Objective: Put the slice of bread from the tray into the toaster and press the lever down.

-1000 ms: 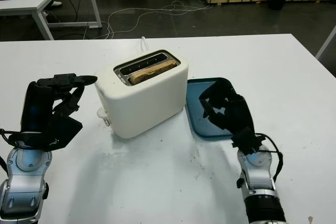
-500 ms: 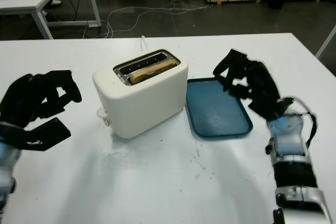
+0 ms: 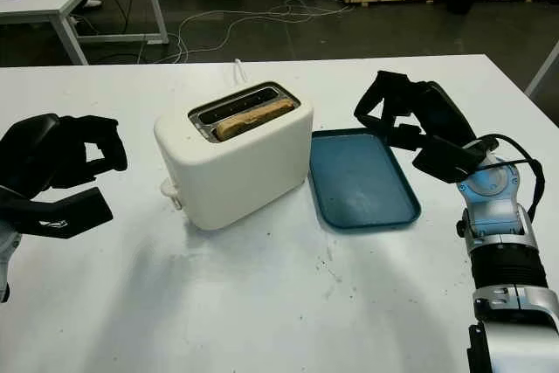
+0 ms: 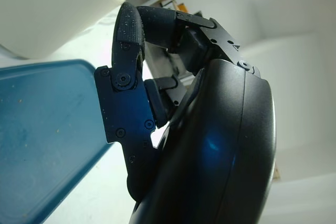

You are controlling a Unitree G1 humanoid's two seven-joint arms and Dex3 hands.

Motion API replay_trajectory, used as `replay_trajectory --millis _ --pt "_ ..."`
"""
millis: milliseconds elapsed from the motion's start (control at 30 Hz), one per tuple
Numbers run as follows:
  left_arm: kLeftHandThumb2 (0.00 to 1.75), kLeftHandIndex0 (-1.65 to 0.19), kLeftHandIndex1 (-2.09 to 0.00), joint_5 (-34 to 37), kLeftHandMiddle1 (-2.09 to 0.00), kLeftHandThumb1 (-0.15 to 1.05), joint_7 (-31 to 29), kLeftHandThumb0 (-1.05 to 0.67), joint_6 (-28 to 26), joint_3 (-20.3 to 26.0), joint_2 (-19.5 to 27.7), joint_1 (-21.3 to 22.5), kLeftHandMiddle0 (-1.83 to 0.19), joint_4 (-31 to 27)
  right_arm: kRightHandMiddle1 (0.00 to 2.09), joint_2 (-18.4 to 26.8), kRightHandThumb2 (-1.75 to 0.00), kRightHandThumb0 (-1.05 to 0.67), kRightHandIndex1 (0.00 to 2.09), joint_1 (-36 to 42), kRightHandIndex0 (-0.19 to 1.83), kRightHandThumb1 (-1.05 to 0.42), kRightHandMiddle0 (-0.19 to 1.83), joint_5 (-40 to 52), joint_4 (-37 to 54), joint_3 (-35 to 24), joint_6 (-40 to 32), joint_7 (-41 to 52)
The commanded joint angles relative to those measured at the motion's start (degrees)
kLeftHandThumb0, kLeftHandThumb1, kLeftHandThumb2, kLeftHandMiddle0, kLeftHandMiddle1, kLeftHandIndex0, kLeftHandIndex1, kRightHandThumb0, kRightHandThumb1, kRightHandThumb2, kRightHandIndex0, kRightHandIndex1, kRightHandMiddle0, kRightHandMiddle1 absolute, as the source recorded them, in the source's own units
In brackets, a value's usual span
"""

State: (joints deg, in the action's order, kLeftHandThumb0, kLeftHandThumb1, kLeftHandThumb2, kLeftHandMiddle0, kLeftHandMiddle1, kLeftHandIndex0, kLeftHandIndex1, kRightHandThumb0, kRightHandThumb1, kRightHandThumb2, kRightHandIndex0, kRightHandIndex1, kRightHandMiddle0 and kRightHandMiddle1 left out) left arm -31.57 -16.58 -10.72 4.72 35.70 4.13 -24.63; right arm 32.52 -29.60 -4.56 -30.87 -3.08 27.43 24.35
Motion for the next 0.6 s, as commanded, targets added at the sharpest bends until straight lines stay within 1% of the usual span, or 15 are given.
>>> replay_trajectory --millis 0,167,400,567 --pt "0.01 -0.88 -1.37 -0.9 -1.75 0.92 1.0 -0.09 0.9 0.0 0.0 1.0 -0.86 0.6 1.65 0.4 -0.41 -0.48 1.75 -0.5 0.73 -0.92 0.5 -0.6 -1.3 0.6 1.6 -0.1" --pt "0.0 -0.88 -1.4 -1.1 -1.75 0.91 2.1 -0.08 1.8 -0.3 -0.1 1.0 -0.88 1.7 1.74 0.0 -0.41 -0.48 1.75 -0.9 0.7 -0.92 0.44 -0.5 -4.6 1.1 5.1 0.5" --pt "0.0 -0.86 -1.43 -1.2 -1.75 0.91 2.3 -0.07 2.2 -0.5 -0.5 0.9 -0.88 2.0 1.75 0.0 -0.41 -0.47 1.75 -0.7 0.78 -0.92 0.49 0.1 -6.0 1.8 5.3 2.2" --pt "0.0 -0.84 -1.47 -1.3 -1.75 0.91 2.7 -0.07 3.2 -0.5 -0.7 0.8 -0.89 2.6 1.75 -0.3 -0.42 -0.46 1.75 -0.5 0.77 -0.92 0.49 0.3 -6.3 1.7 6.2 2.4"
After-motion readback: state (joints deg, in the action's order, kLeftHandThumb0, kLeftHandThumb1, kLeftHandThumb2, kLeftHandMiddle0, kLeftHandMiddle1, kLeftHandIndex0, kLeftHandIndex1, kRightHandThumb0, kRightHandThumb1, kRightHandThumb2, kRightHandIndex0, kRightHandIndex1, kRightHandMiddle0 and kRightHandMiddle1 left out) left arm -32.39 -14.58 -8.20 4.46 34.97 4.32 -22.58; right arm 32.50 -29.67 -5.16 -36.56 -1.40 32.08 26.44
